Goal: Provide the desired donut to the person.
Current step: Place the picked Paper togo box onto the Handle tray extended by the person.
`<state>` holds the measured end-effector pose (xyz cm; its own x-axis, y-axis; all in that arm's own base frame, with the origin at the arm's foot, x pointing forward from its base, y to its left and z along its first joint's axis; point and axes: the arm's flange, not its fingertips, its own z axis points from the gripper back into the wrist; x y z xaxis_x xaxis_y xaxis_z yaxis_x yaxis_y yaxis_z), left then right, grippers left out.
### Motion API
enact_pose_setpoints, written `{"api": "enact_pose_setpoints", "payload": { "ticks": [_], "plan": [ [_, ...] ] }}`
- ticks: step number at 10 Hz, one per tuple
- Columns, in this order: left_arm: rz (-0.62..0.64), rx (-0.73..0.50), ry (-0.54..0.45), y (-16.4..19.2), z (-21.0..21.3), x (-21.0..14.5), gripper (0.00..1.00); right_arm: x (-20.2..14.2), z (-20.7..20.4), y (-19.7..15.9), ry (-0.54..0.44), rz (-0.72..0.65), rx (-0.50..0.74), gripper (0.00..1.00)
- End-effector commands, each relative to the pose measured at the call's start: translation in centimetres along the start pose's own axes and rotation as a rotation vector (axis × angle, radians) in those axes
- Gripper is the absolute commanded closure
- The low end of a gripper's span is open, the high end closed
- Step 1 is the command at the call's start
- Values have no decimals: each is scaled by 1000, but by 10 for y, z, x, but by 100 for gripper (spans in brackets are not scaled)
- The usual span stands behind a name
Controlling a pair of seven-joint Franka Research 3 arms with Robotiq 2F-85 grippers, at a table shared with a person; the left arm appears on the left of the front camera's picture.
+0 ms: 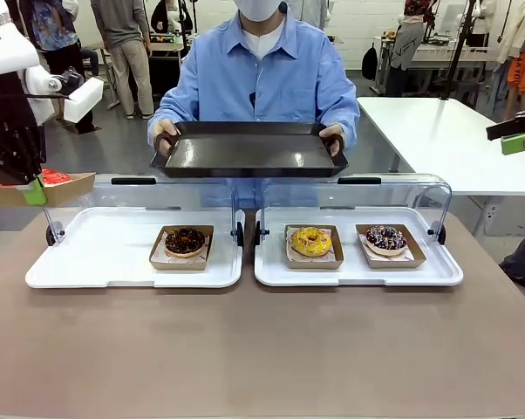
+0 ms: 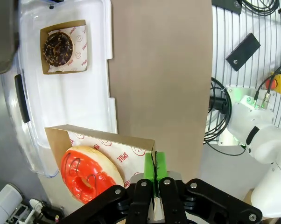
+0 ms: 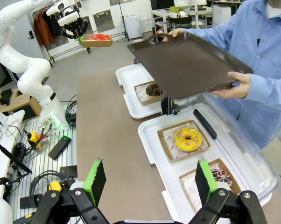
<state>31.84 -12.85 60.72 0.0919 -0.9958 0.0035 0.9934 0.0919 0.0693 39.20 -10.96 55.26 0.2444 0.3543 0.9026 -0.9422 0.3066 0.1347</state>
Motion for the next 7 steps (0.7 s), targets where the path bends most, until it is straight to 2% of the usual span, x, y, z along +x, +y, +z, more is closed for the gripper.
{"api": "enact_pose_setpoints", "payload": {
  "ticks": [1, 7],
  "plan": [
    [20, 21, 4, 0, 2, 0, 100, 0, 0, -1, -3, 3, 6, 0],
    [0, 0, 0, 0, 0, 0, 99, 0, 0, -1, -3, 3, 6, 0]
  ]
}}
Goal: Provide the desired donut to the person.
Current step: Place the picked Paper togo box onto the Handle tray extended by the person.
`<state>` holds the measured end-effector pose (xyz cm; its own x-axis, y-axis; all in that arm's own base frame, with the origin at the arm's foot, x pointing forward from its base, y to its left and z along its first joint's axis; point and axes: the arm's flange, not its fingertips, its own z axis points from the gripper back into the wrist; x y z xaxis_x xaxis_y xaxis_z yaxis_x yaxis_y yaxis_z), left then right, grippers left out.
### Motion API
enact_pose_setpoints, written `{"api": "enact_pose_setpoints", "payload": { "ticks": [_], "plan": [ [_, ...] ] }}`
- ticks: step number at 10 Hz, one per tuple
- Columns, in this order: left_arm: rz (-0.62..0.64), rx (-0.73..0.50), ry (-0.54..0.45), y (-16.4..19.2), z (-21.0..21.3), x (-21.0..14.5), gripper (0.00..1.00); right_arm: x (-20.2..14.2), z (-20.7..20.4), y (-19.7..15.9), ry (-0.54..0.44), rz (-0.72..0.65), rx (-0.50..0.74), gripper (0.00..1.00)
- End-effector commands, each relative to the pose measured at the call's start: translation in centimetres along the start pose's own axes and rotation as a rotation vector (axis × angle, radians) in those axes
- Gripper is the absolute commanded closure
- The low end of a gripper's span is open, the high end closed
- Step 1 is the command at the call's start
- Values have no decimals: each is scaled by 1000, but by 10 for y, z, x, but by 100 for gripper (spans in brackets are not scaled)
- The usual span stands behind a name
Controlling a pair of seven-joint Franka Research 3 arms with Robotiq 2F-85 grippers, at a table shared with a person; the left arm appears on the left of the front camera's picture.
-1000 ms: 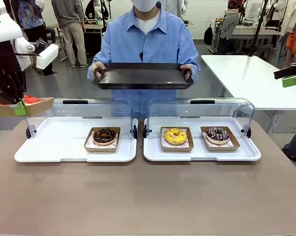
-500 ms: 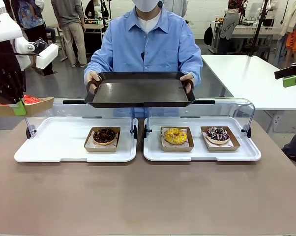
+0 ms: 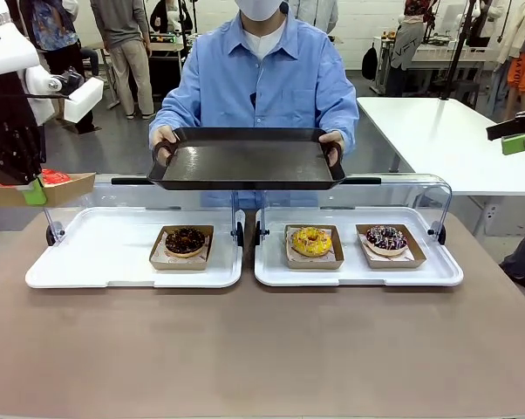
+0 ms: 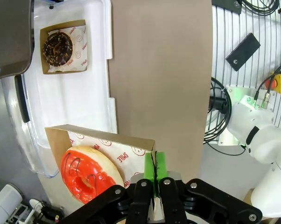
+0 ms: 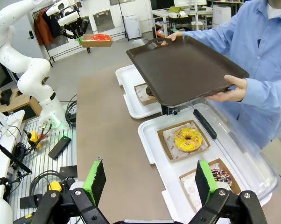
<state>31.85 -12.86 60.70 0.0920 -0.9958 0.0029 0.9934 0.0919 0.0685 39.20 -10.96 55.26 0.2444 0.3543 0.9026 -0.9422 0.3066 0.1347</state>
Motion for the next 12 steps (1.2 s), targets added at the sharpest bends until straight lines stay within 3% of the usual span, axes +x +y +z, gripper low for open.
{"api": "enact_pose_setpoints", "payload": {
  "ticks": [1, 4, 6, 9, 12],
  "plan": [
    [5, 27, -10, -11, 11, 9, 99, 0, 0, -1, -3, 3, 6, 0],
    [-80, 94, -6, -15, 66, 68, 99, 0, 0, -1, -3, 3, 6, 0],
    [-114, 100, 14, -15, 75, 113, 99, 0, 0, -1, -3, 3, 6, 0],
    [-141, 119, 13, 20, 86, 183, 99, 0, 0, -1, -3, 3, 6, 0],
    [-145, 132, 8, 76, 72, 222, 99, 0, 0, -1, -3, 3, 6, 0]
  ]
}}
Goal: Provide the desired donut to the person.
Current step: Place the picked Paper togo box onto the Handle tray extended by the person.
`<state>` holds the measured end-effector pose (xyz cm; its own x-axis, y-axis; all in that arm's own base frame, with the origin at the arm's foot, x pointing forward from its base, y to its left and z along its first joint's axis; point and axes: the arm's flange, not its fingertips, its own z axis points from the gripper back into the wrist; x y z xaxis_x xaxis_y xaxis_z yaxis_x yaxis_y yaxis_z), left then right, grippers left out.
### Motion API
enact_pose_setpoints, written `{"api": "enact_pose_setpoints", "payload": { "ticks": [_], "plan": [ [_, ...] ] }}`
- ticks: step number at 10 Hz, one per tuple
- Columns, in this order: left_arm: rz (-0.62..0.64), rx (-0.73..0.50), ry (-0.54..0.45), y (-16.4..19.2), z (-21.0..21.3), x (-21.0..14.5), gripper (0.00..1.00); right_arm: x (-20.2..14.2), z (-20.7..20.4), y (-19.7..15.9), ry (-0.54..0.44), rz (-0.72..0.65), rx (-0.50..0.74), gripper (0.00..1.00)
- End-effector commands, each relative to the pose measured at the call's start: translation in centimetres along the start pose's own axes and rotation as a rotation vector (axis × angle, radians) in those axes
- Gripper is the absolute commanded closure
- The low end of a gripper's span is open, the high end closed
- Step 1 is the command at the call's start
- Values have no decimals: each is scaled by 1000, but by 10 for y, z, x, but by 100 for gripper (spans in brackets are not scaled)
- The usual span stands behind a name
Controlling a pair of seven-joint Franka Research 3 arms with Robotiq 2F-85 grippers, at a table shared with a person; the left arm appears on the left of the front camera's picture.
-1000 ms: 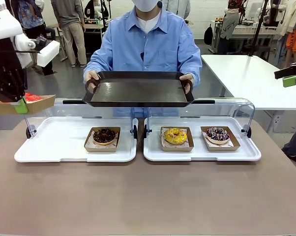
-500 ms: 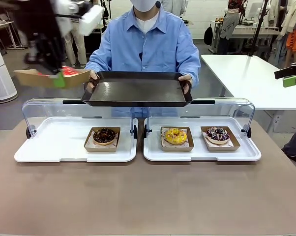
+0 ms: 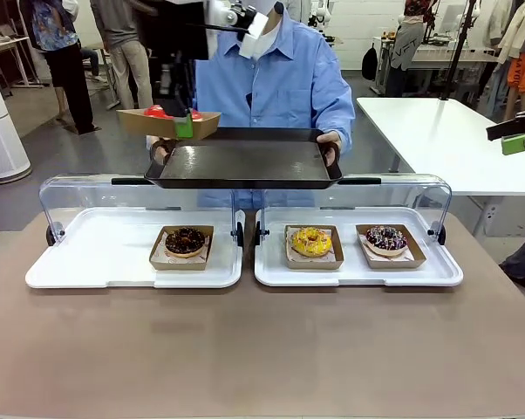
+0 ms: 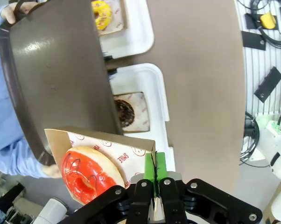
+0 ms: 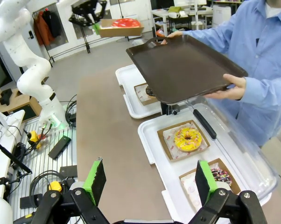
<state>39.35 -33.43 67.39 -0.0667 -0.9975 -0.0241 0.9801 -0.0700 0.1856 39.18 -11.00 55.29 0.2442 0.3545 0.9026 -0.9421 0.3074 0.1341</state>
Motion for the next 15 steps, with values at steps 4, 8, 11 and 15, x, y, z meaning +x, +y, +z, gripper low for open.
{"api": "enact_pose_setpoints", "payload": {
  "ticks": [4, 8, 11, 15],
  "plan": [
    [3, -25, -108, 80, -30, -8, 99, 0, 0, -1, -3, 3, 7, 0],
    [6, -33, -86, 116, -62, -15, 99, 0, 0, -1, -3, 3, 7, 0],
    [30, -81, -93, 137, -88, -20, 99, 0, 0, -1, -3, 3, 7, 0],
    [69, -106, -77, 162, -108, -28, 99, 0, 0, -1, -3, 3, 7, 0]
  ]
}}
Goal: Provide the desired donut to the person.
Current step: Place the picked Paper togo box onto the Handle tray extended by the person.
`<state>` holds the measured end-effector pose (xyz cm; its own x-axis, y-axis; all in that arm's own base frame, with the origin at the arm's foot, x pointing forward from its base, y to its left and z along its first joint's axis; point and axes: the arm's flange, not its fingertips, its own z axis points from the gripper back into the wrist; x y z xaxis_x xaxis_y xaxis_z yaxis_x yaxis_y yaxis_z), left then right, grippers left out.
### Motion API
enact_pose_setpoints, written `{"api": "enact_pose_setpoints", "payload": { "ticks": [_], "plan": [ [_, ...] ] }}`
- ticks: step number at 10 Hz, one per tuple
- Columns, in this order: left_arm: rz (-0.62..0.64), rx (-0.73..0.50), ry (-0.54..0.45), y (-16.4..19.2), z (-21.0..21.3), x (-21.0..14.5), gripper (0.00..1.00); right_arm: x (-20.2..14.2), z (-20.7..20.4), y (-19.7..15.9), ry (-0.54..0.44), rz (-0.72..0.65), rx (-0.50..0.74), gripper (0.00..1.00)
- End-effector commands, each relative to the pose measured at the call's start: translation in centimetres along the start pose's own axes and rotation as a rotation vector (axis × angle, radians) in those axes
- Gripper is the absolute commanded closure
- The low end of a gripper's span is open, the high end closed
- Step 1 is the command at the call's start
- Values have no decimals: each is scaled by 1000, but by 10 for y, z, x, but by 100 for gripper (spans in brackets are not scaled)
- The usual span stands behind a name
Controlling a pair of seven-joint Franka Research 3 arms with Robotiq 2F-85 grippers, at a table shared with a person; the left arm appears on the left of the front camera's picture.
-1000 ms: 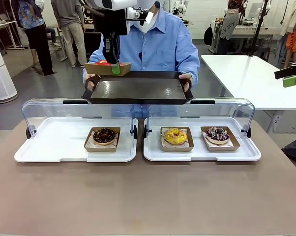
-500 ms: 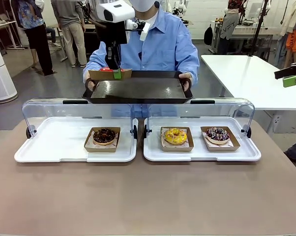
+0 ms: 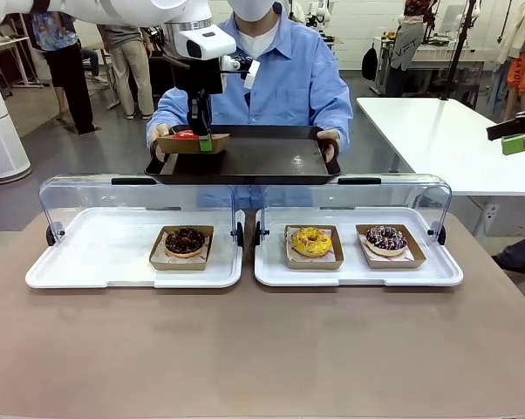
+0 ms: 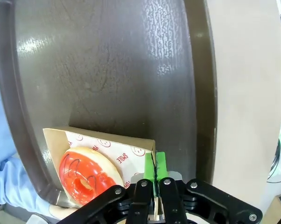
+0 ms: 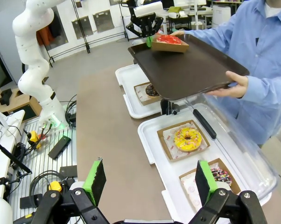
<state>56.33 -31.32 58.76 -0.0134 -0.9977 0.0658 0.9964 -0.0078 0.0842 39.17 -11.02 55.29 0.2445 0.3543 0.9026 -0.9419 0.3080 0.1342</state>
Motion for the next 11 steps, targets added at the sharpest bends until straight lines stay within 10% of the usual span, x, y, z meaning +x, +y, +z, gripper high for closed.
{"api": "enact_pose_setpoints", "payload": {
  "ticks": [1, 5, 8, 11],
  "plan": [
    [0, -5, 8, 15, 8, 3, 99, 0, -1, -1, -3, 3, 8, 0],
    [-5, -10, 22, 15, 5, 2, 0, 0, -1, -1, -3, 3, 8, 0],
    [-3, -11, 27, 13, 6, 1, 12, 0, -1, -1, -3, 3, 8, 0],
    [3, -23, 29, 12, 5, 2, 0, 0, -1, -1, -3, 3, 8, 0]
  ]
}}
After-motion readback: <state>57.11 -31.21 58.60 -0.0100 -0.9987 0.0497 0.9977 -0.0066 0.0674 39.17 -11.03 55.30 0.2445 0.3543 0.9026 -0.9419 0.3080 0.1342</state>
